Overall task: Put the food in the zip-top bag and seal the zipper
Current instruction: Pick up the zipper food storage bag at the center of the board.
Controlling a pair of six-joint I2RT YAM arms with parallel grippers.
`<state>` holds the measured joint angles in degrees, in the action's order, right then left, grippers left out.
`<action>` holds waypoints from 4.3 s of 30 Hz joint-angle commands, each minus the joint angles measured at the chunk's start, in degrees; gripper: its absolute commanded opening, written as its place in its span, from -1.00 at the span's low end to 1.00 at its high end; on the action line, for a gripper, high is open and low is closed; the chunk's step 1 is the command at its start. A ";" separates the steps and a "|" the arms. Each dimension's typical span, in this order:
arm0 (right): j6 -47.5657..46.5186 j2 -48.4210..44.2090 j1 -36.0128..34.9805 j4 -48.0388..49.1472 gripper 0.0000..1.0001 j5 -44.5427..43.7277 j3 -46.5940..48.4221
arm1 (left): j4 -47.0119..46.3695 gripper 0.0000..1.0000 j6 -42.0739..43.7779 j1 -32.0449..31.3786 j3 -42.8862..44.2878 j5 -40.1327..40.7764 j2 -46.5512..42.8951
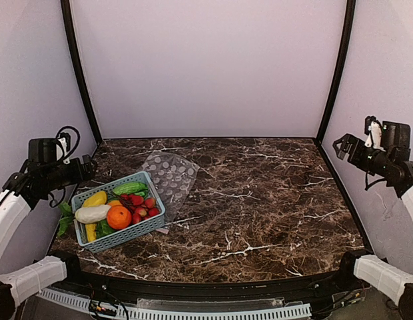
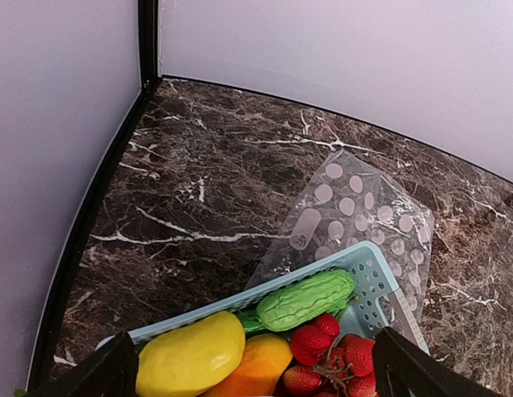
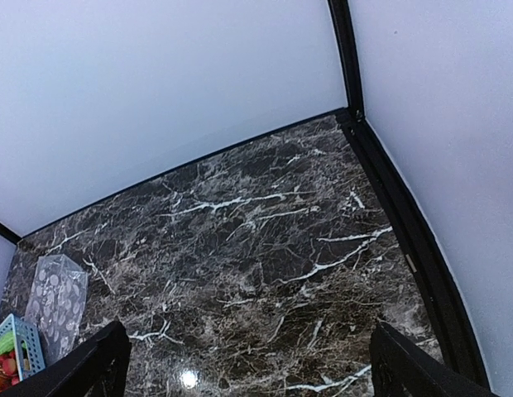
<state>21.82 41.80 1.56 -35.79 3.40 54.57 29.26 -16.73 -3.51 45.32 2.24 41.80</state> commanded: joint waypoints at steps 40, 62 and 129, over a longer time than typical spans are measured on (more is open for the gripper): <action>-1.86 8.35 0.28 -4.56 0.97 23.35 -0.51 | -12.02 0.99 -10.72 -34.78 55.38 15.36 86.94; -2.25 9.38 0.25 -3.75 0.97 25.95 -2.05 | -10.58 -0.21 -10.45 -34.75 59.81 19.96 93.53; -1.94 7.30 -11.30 6.86 0.86 33.95 -2.49 | -36.39 -0.99 -6.55 -38.26 44.11 -25.43 53.18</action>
<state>18.41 48.03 -5.04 -32.38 40.73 52.03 -2.70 -20.16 -40.40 90.35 -22.98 99.50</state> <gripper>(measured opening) 0.955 0.009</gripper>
